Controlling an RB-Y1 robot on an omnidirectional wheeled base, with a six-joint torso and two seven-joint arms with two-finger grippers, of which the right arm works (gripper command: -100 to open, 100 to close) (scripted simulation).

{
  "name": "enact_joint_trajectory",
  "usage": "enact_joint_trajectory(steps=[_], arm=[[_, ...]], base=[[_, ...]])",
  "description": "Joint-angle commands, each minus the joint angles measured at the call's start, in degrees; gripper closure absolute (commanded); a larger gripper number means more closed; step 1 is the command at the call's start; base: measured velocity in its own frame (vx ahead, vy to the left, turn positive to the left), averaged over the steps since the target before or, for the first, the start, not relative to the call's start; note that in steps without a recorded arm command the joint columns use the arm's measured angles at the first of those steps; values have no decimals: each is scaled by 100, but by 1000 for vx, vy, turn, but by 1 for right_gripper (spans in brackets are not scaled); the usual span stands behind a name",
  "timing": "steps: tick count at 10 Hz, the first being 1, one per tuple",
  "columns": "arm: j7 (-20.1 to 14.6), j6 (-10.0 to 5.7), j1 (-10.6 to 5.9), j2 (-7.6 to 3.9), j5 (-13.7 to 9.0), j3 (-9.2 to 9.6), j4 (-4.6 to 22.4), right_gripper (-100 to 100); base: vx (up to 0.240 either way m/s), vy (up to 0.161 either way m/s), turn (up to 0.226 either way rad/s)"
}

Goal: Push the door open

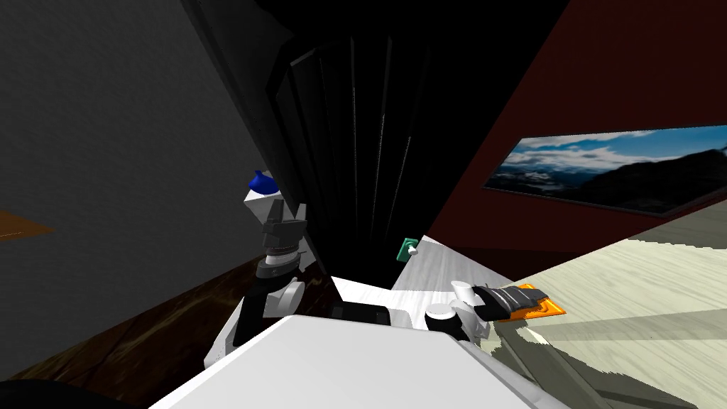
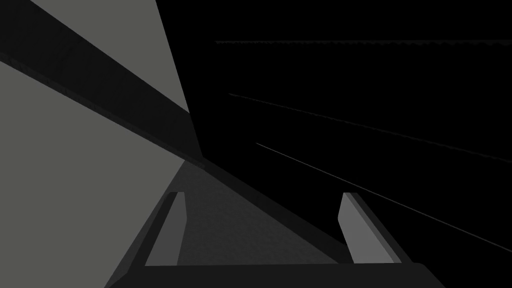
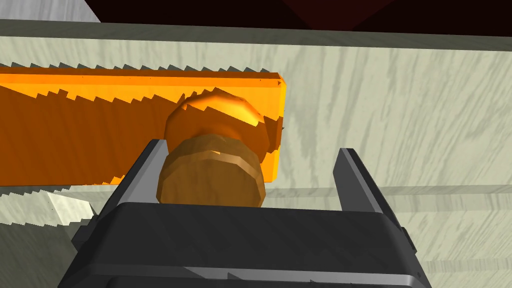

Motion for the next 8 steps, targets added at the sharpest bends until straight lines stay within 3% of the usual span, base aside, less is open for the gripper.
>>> enact_joint_trajectory(steps=[1,2,3,4,5,8], arm=[[29,-195,-8,-148,2,-64,29,100],[29,-195,-8,-148,2,-64,29,100],[152,-283,-104,-119,-38,-296,15,100],[152,-283,-104,-119,-38,-296,15,100],[275,-371,-200,-87,-77,-528,1,100],[275,-371,-200,-87,-77,-528,1,100]], base=[[13,-39,20],[10,-13,8],[26,-60,126],[19,-88,64],[-2,-136,143],[12,-64,18]])
